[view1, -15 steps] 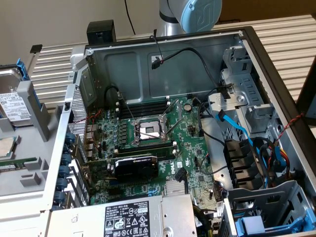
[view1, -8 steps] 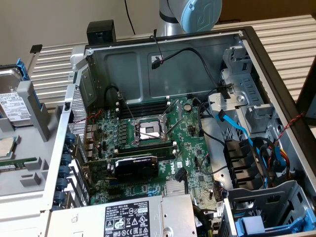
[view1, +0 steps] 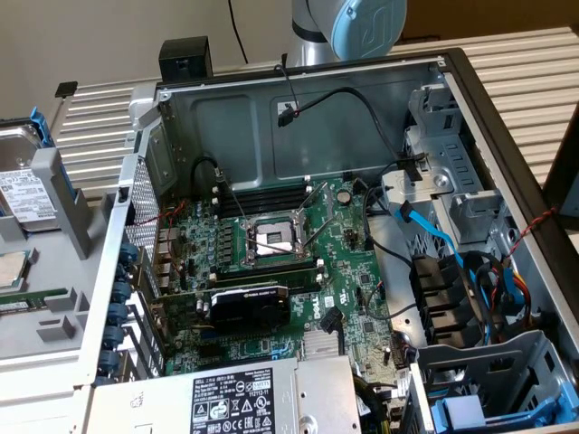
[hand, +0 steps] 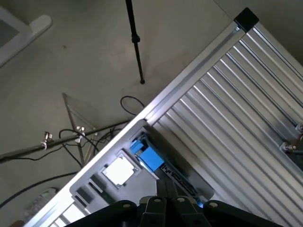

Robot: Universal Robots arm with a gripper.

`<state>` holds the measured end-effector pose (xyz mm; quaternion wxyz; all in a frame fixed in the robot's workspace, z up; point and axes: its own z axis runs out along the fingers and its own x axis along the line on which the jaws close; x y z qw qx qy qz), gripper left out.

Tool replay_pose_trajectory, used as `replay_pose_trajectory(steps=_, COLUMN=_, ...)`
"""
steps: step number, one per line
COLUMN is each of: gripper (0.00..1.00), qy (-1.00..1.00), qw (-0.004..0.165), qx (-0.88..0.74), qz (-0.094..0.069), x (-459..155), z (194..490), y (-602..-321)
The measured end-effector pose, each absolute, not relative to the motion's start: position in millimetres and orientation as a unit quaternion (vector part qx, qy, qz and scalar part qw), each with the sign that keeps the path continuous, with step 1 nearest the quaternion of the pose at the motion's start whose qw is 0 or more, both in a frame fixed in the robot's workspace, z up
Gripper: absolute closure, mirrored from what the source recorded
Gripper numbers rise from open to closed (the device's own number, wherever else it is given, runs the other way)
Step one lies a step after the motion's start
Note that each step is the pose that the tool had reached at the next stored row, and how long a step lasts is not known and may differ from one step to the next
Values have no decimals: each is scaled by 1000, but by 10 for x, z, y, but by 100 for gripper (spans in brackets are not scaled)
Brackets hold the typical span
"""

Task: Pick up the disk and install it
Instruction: 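Pick up the disk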

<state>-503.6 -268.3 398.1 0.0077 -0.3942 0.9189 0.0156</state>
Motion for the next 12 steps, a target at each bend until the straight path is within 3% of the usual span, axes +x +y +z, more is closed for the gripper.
replay_pose_trajectory(steps=12, gripper=89, qy=871, qw=6, qx=-492, qz=16, x=-5036, z=3981, y=-2683)
